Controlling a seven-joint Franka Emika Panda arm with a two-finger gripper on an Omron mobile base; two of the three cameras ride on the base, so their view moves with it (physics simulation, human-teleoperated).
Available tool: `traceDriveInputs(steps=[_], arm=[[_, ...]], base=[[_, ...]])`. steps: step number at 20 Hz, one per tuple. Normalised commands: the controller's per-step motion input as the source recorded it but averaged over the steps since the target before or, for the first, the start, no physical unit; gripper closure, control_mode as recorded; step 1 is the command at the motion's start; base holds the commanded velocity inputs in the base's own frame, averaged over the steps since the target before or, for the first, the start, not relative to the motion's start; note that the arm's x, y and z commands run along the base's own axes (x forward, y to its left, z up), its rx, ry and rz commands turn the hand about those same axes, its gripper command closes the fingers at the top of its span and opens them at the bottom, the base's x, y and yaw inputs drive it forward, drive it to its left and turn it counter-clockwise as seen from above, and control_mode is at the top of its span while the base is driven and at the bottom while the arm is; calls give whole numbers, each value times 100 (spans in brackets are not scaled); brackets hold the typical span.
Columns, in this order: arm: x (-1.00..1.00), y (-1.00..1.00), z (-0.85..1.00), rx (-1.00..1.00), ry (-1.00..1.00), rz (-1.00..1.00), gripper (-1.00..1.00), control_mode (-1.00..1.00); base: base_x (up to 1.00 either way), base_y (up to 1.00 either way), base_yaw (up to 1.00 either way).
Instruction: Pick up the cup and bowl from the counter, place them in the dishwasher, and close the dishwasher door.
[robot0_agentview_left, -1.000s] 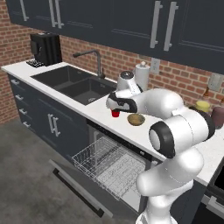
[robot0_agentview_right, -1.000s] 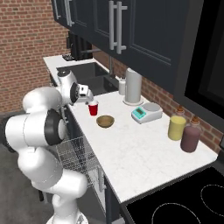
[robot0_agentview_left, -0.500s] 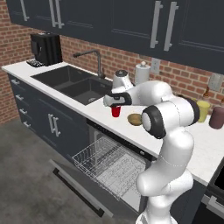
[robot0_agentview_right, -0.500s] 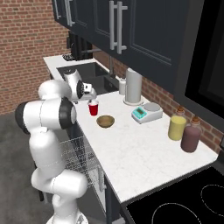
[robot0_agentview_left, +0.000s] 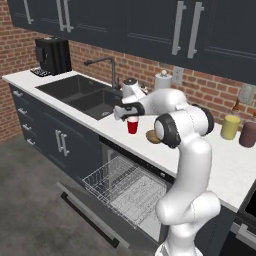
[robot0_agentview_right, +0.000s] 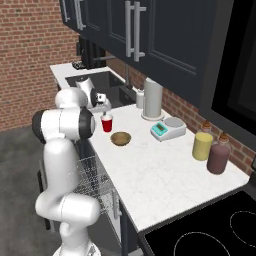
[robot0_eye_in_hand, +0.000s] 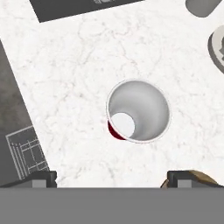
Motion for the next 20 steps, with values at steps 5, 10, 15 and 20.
traceDriveInputs(steps=[5, 10, 15, 20], arm=[[40, 2, -16, -2, 0, 0, -100, -100], [28, 0, -19, -2, 4, 0, -100, -100], [17, 0, -20, -2, 6, 0, -100, -100], [11, 0, -15, -2, 10, 0, -100, -100]], base=[[0, 0, 0], [0, 0, 0], [0, 0, 0], [0, 0, 0]])
